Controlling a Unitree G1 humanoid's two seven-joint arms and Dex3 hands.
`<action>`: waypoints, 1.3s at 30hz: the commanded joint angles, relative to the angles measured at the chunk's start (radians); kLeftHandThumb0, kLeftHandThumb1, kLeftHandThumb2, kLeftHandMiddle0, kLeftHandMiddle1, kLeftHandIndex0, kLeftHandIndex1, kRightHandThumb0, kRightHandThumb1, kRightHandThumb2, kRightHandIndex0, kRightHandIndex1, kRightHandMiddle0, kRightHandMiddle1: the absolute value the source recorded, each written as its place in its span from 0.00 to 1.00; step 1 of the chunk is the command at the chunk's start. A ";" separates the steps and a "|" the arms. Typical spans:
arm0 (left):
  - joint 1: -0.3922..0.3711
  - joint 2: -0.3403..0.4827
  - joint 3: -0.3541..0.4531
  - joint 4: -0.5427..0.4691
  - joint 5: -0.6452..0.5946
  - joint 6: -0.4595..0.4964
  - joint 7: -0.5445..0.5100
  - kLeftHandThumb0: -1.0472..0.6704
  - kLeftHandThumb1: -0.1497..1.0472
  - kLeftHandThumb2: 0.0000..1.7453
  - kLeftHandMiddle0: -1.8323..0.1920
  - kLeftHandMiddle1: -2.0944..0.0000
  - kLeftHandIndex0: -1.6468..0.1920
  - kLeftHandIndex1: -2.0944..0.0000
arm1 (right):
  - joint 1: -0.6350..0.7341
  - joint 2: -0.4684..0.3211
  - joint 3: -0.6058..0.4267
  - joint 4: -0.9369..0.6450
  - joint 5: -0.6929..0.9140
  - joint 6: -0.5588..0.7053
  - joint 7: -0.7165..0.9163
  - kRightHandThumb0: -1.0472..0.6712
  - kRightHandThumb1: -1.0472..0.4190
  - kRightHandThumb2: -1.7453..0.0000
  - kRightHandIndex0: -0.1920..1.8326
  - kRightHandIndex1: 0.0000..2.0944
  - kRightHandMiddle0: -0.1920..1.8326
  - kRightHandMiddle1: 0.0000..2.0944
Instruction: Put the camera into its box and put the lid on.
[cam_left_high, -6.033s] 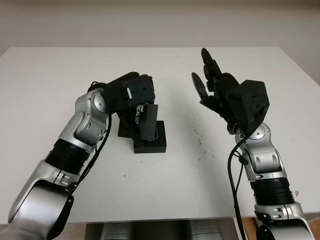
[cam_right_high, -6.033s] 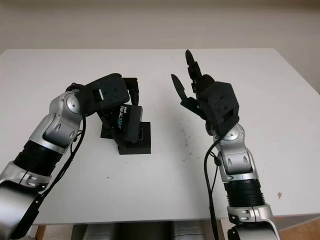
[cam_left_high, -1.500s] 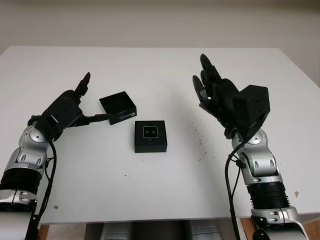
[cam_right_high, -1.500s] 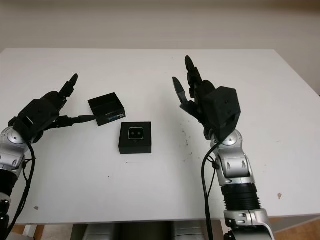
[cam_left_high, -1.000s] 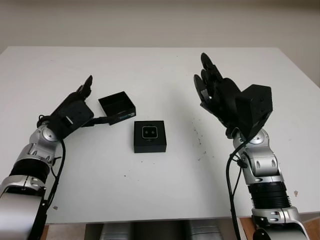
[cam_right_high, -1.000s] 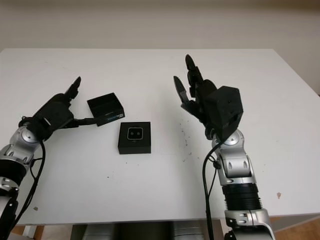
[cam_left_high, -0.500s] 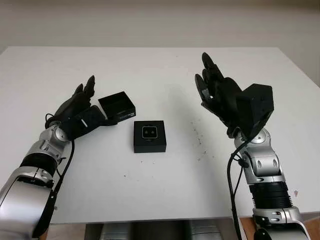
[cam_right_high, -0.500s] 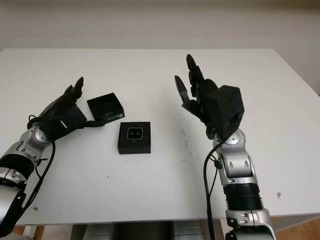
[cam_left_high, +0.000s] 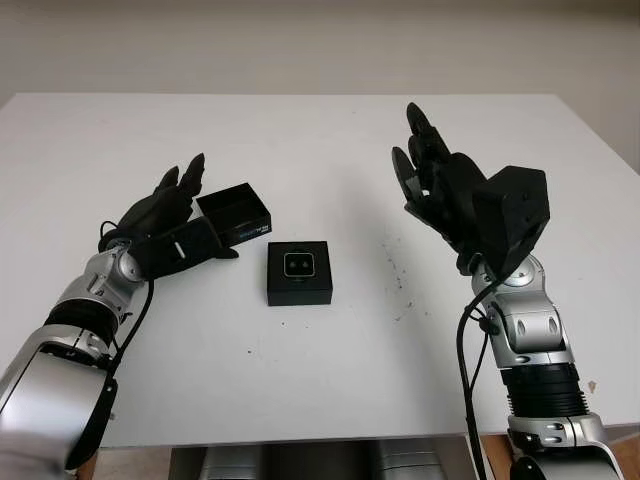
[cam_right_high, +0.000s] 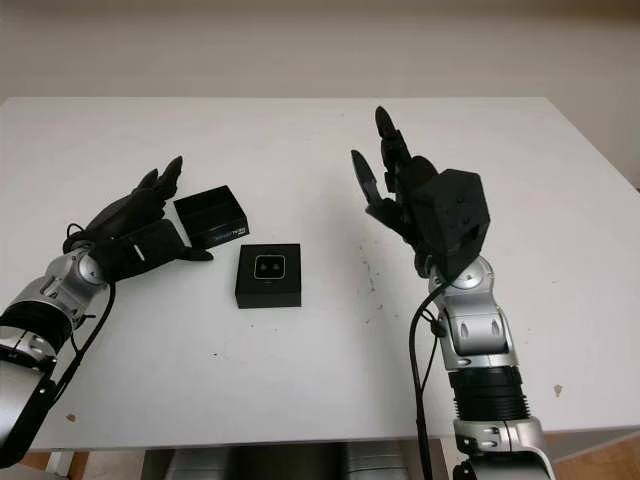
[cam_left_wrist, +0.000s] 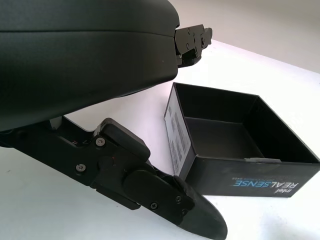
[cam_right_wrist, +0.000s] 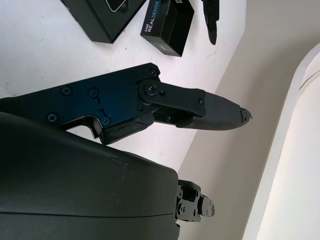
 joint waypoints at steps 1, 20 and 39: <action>-0.031 -0.016 0.031 0.015 -0.038 -0.009 -0.023 0.14 0.80 0.03 1.00 1.00 1.00 1.00 | -0.002 -0.009 0.000 -0.016 0.001 0.001 0.002 0.20 0.00 0.64 0.02 0.02 0.03 0.02; -0.058 -0.097 0.159 0.055 -0.220 0.016 -0.153 0.21 0.77 0.03 1.00 1.00 1.00 1.00 | 0.010 -0.023 -0.004 -0.027 -0.021 -0.018 -0.004 0.19 0.00 0.66 0.03 0.03 0.04 0.03; -0.097 -0.061 -0.080 0.058 0.100 0.019 0.086 0.32 0.77 0.03 0.91 0.96 0.98 0.97 | 0.024 -0.034 -0.002 -0.069 -0.022 0.014 0.003 0.19 0.00 0.65 0.02 0.02 0.03 0.02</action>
